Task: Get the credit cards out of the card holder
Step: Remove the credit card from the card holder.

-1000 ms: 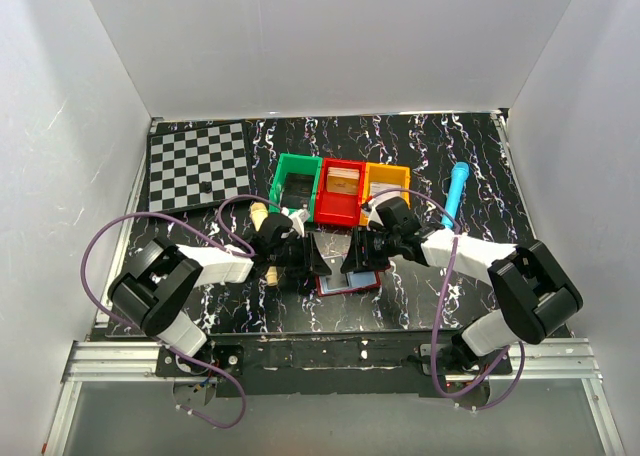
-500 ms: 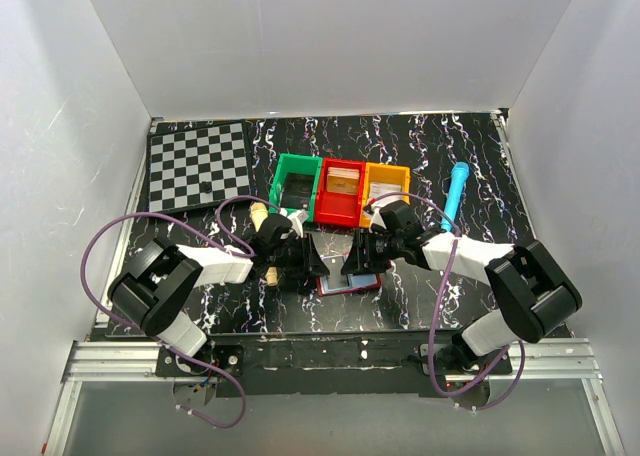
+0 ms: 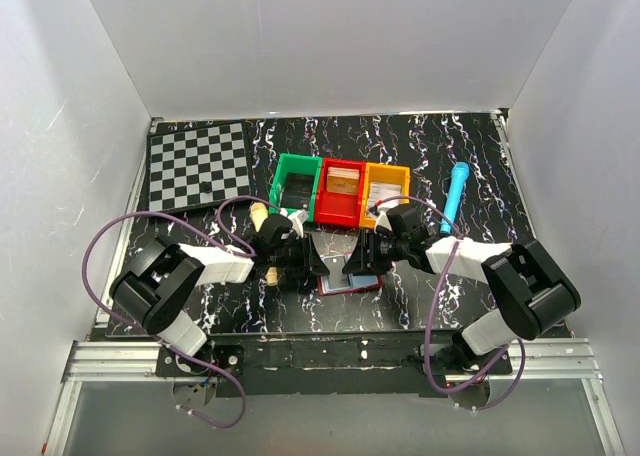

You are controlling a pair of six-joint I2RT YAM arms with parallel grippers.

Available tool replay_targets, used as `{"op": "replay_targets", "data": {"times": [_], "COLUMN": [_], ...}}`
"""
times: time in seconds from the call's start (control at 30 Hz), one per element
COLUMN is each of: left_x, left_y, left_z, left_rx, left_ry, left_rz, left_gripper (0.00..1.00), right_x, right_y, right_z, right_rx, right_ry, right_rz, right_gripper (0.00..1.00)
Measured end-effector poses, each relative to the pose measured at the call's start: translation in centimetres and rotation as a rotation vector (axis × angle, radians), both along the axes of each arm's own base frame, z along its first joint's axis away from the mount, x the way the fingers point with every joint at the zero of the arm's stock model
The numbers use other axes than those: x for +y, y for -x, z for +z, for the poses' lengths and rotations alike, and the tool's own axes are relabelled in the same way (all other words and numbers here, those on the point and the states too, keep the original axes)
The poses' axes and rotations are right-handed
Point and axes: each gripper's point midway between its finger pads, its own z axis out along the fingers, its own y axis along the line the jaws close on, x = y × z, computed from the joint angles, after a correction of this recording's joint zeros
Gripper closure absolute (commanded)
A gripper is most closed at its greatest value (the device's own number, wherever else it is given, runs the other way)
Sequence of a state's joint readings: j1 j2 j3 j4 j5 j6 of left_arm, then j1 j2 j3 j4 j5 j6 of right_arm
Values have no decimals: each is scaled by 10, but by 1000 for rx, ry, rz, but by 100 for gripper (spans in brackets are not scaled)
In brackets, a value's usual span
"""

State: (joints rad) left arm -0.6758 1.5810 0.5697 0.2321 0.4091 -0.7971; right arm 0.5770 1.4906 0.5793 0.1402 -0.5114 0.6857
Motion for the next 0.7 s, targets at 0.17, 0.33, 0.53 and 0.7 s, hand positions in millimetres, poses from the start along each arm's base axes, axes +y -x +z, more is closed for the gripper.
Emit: {"op": "replay_targets", "data": {"times": [0.17, 0.33, 0.53, 0.7], "left_x": [1, 3, 3, 3], "left_y": [0, 0, 0, 0], "left_z": [-1, -7, -7, -7], "left_rx": [2, 14, 15, 15], "left_ry": [-4, -19, -19, -20], "left_rz": [2, 8, 9, 9], "left_gripper": [79, 80, 80, 78], "right_x": [3, 6, 8, 7], "right_y": [-2, -2, -2, -3], "right_z": [2, 4, 2, 1], "right_rx": [-2, -2, 10, 13], "right_ry": [-28, -55, -65, -63], "right_rz": [-3, 1, 0, -3], "right_gripper": [49, 50, 50, 50]}}
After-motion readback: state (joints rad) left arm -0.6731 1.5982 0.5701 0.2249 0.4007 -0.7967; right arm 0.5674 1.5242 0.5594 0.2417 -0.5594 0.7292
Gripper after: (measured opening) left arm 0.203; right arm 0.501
